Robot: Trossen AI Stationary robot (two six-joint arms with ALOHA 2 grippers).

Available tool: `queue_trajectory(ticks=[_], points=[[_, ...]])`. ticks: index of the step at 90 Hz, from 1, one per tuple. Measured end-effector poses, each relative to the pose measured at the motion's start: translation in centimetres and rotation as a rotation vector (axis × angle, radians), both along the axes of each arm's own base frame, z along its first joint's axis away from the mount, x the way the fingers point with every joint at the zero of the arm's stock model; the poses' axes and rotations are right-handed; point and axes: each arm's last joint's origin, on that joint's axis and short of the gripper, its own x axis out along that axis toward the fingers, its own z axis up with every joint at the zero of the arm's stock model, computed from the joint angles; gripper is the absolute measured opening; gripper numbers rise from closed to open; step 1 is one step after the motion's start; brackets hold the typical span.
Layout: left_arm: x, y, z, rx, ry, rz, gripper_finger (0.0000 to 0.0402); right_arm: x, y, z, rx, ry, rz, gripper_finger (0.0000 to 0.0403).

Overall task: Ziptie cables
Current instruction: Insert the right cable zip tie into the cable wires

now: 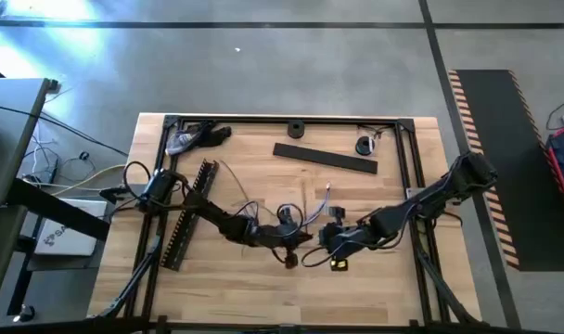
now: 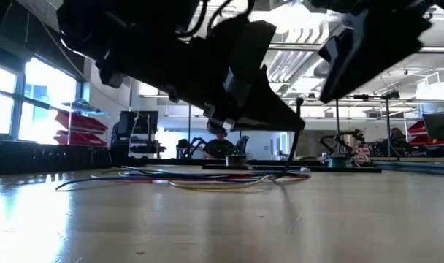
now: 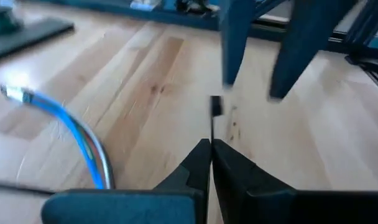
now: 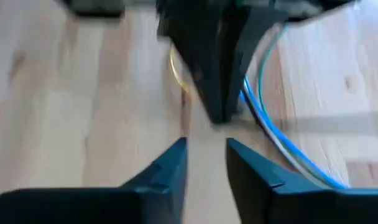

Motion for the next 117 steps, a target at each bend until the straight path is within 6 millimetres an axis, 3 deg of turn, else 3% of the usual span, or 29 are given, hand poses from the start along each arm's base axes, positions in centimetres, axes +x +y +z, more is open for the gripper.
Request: queue_trajectory(ticks=[11,22,41,55,67,89,117], points=[[0.0,0.0,0.1,-0.034,-0.013,0.029,0.0000,-1.2,-1.0,0.6,-0.113,-0.011,-0.059,0.0179],[0.0,0.0,0.2,-0.034,-0.013,0.021,0.0000,-1.9,-3.3,-0.2,-0.137,-0.094,-0.116,0.0195],[-0.1,-0.5,0.0,-0.029,0.007,-0.042,0.0000,-1.6,-10.2,-3.6,0.148,-0.352,-0.223,0.0197],[-0.2,-0.6,0.0,-0.047,0.022,-0.079,0.0000,-1.3,-15.0,-6.3,0.271,-0.414,-0.245,0.0201],[-0.1,-0.2,-0.2,-0.063,0.039,-0.088,0.0000,-0.2,-18.2,-8.1,0.306,-0.399,-0.221,0.0225],[0.1,0.7,-0.5,-0.095,0.079,-0.112,0.0000,3.5,-22.4,-10.6,0.362,-0.371,-0.116,0.0291],[-0.2,0.8,-0.9,-0.077,0.135,-0.142,0.0000,7.5,-24.6,-12.8,0.418,-0.381,-0.009,0.0302]])
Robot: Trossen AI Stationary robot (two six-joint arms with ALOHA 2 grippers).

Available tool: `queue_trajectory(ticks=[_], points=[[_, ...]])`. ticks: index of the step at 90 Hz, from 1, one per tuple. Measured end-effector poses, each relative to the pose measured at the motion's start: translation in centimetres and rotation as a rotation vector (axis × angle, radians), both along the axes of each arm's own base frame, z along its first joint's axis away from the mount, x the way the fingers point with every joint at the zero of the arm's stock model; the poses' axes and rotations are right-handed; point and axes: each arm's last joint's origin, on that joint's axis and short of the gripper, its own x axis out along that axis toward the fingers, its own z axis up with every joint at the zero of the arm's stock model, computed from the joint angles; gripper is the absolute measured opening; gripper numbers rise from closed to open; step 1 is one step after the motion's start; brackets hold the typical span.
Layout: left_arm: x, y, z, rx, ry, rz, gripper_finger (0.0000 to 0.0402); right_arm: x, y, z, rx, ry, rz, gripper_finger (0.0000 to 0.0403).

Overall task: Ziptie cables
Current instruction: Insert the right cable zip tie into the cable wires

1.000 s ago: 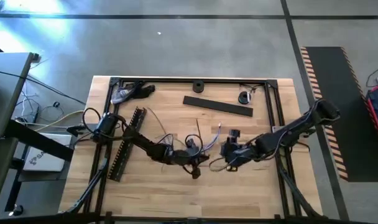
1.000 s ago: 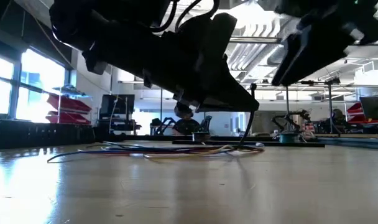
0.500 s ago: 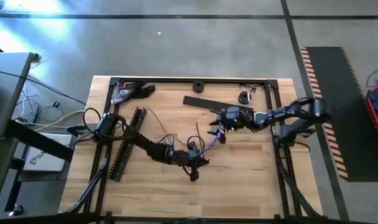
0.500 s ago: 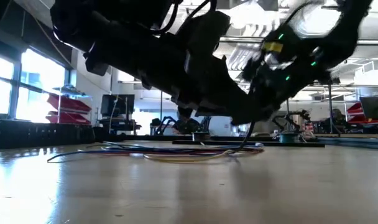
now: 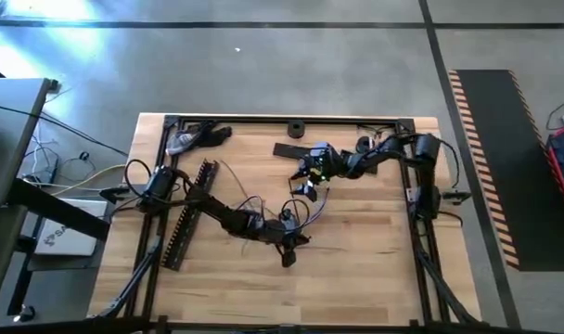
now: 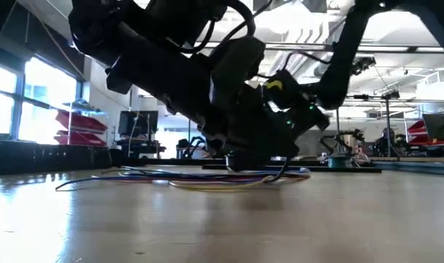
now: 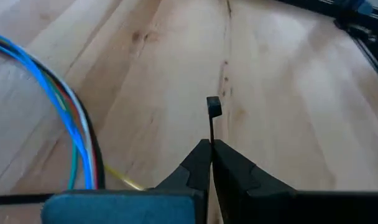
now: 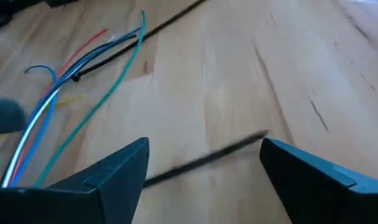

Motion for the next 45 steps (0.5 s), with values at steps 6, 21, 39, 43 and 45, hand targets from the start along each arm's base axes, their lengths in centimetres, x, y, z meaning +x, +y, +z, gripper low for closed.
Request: queue_trajectory(ticks=[6,21,39,43,45], points=[[-0.05,-0.01,-0.08,0.006,0.009,-0.006,0.0000,0.35,-0.09,-0.07,0.010,-0.010,0.021,0.0302],[-0.07,-0.05,-0.11,0.002,0.014,-0.016,0.0000,0.30,0.14,-0.28,0.021,-0.025,0.121,0.0302],[-0.08,-0.05,-0.14,0.002,0.017,-0.020,0.0000,-0.23,0.68,-0.71,0.057,-0.021,0.176,0.0270],[-0.08,-0.05,-0.14,0.002,0.017,-0.020,0.0000,-0.22,0.74,-0.72,0.061,-0.019,0.177,0.0262],[-0.08,-0.05,-0.13,0.004,0.017,-0.021,0.0000,-0.21,0.76,-0.71,0.065,-0.020,0.177,0.0259]])
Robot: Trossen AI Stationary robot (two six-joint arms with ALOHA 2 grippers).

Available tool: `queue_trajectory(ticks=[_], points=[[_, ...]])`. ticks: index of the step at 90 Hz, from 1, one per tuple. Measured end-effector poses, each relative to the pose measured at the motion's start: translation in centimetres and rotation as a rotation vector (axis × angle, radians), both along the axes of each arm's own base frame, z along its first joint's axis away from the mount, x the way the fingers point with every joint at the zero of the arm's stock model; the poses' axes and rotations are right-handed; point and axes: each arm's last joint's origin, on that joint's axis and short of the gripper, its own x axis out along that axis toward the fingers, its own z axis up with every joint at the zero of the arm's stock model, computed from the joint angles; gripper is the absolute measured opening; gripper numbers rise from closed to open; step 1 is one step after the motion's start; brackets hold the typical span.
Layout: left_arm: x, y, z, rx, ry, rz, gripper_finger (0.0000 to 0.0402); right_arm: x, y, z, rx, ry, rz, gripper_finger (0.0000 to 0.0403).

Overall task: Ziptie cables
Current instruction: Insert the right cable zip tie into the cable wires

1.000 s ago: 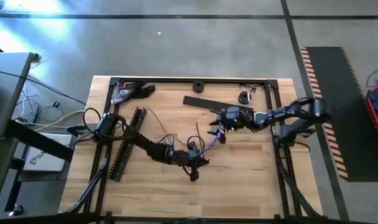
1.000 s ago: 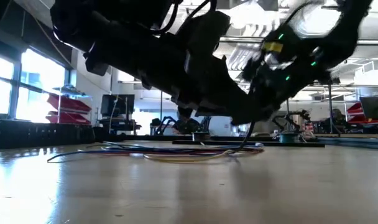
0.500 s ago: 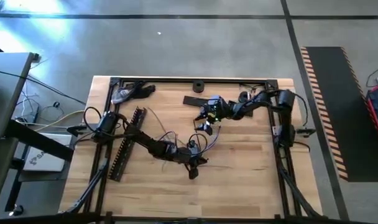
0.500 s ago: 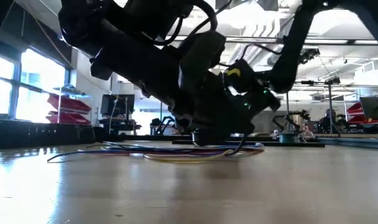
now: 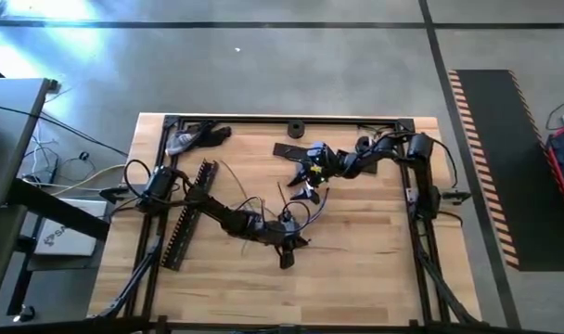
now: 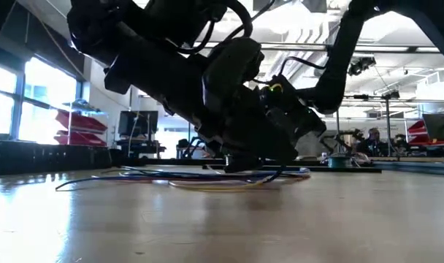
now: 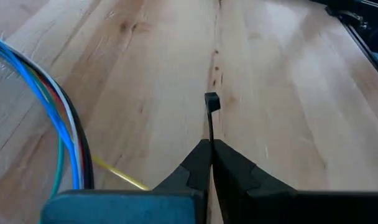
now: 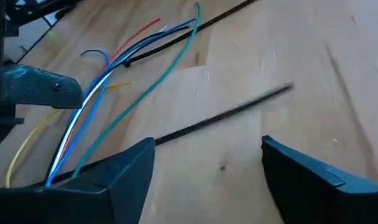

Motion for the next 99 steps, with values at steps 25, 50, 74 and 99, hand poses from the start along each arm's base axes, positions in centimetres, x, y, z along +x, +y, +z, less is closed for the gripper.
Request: queue_trajectory(ticks=[25,50,74,99], points=[[-0.2,-0.2,-0.2,0.050,0.027,-0.142,0.0000,0.9,-0.9,1.1,-0.035,-0.025,-0.111,0.0274],[-0.3,0.3,-0.7,0.068,0.080,-0.302,0.0000,2.3,-0.1,1.5,-0.100,0.029,-0.062,0.0303],[-0.5,0.5,-1.0,0.088,0.108,-0.312,0.0000,2.4,-0.1,0.6,-0.069,0.006,0.004,0.0303],[-0.8,0.1,-1.2,0.283,0.090,-0.470,0.0000,2.3,-1.2,2.4,-0.074,-0.071,-0.029,0.0300]])
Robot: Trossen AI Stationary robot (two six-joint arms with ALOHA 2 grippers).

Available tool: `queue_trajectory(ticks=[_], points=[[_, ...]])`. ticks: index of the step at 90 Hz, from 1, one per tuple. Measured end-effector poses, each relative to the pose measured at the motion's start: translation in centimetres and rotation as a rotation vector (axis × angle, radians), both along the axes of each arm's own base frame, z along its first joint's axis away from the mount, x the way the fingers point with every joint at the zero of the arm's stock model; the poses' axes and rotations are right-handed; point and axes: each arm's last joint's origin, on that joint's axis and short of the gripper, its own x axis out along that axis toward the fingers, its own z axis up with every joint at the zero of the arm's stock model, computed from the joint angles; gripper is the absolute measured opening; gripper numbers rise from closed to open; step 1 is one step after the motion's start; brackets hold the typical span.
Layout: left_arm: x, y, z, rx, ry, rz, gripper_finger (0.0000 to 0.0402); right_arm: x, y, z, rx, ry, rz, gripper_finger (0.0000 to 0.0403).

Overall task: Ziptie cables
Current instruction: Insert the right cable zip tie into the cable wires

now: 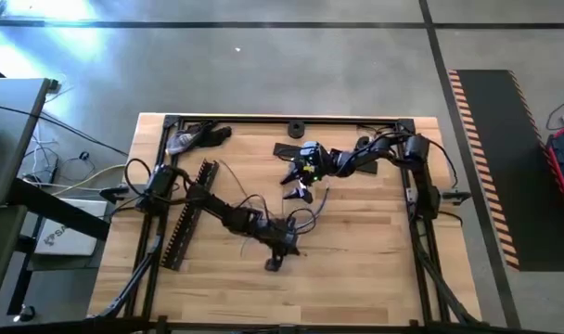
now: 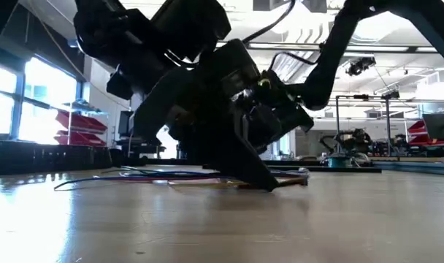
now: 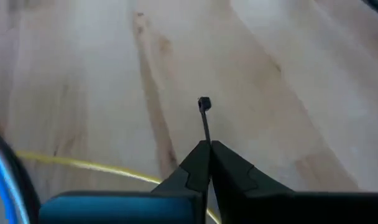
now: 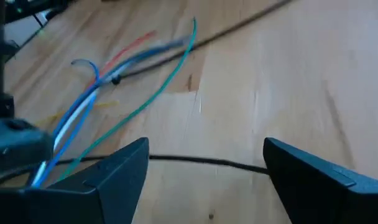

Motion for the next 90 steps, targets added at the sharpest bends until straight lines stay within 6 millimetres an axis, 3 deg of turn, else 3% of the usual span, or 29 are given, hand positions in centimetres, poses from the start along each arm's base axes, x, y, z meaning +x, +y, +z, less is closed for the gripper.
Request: queue_trajectory(ticks=[25,44,60,74,90], points=[[0.0,0.4,0.0,0.208,-0.063,-0.171,0.0000,-1.2,-0.6,3.1,-0.054,0.053,-0.061,0.0300],[0.0,0.2,0.0,0.265,-0.086,-0.203,0.0000,-1.3,-0.4,3.1,-0.036,0.101,-0.125,0.0300],[0.1,-0.1,0.4,0.315,-0.135,-0.128,0.0000,-1.6,0.5,2.7,-0.065,0.196,-0.132,0.0298],[0.4,-0.2,1.9,0.344,-0.212,-0.005,0.0000,-2.6,1.6,4.6,-0.234,0.225,-0.263,0.0277],[-0.1,-0.2,2.0,0.317,-0.291,0.117,0.0000,-6.0,3.7,7.5,-0.308,0.161,-0.339,0.0246]])
